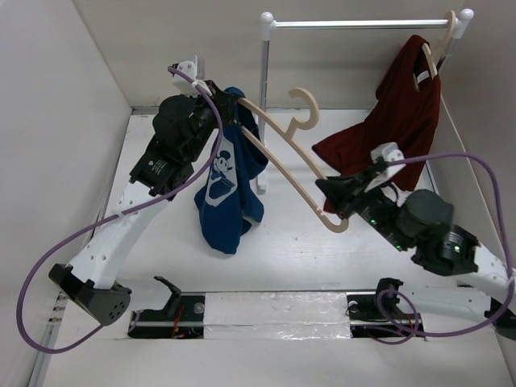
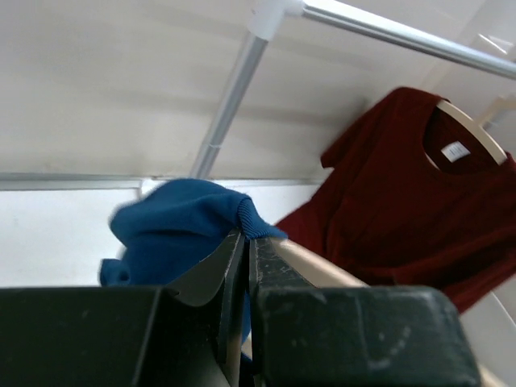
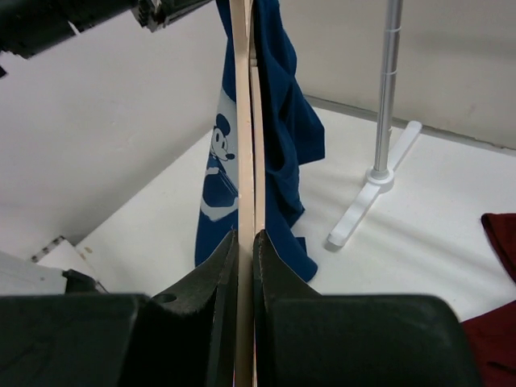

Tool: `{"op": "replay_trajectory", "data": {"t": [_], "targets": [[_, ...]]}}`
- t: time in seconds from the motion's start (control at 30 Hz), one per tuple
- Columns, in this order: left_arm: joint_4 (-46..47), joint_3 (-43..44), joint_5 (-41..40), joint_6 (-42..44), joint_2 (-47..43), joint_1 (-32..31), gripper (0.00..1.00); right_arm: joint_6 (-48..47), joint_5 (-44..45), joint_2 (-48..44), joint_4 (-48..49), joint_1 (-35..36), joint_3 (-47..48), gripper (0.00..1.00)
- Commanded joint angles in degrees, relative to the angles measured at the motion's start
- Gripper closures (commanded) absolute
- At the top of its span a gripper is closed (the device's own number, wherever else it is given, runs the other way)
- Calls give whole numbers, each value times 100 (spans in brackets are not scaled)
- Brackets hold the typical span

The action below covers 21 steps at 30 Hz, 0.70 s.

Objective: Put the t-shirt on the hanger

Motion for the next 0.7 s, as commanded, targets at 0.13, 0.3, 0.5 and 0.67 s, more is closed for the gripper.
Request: {"op": "replay_trajectory", "data": {"t": [0.13, 0.3, 0.5, 0.67], "targets": [[403, -53, 1045, -355, -123, -30, 100, -292, 547, 912, 1030, 12, 41, 100], [667, -449, 1641, -637, -386, -30, 100, -485, 839, 878, 2434, 12, -442, 100], [772, -975, 1319, -892, -755, -30, 100, -609, 847, 1309, 3841, -129, -689, 100], [1123, -1099, 2221, -901, -853, -30, 100, -313, 313, 1720, 4057, -593, -541, 100]]}}
